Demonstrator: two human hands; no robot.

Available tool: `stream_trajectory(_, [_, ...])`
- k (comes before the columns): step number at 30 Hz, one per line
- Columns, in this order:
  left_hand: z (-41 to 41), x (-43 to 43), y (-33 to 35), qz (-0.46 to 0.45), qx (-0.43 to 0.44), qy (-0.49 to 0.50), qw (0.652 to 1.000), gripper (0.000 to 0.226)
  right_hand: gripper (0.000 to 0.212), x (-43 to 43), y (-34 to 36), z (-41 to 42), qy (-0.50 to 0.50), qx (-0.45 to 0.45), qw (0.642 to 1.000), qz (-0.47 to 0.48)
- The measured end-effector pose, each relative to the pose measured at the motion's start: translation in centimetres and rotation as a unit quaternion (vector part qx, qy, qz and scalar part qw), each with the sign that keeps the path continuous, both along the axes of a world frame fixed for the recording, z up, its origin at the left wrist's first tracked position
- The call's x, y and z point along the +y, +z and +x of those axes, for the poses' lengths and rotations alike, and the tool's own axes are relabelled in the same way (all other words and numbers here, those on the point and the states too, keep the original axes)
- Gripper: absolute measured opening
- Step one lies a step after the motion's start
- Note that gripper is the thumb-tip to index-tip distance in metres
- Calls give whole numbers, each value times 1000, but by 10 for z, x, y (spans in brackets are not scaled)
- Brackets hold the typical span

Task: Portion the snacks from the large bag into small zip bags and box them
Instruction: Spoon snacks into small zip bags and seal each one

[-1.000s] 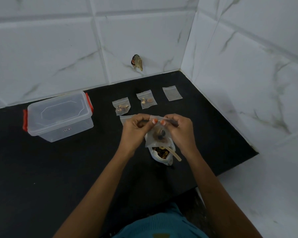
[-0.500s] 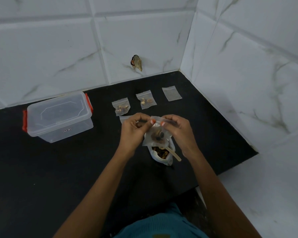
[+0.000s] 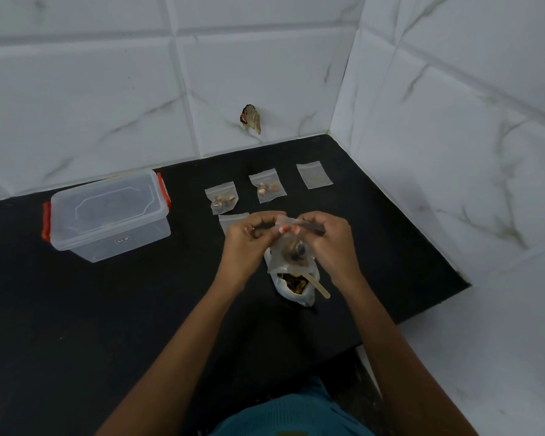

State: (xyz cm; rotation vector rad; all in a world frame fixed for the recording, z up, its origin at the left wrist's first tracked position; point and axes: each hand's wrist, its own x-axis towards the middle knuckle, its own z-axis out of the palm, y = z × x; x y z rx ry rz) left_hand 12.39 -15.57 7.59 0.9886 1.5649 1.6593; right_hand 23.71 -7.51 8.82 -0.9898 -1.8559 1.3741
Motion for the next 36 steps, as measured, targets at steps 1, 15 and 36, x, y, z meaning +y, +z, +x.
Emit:
stream_trajectory(1, [-1, 0, 0, 3, 20, 8, 1000, 17, 12, 0, 1, 0, 12, -3, 1000, -3])
stream_trajectory(15, [1, 1, -2, -5, -22, 19, 1000, 20, 9, 9, -2, 6, -8, -33, 999, 9])
stream_trajectory(36, [-8, 24, -15, -27, -26, 34, 999, 17, 4, 31, -20, -4, -23, 47, 996, -71])
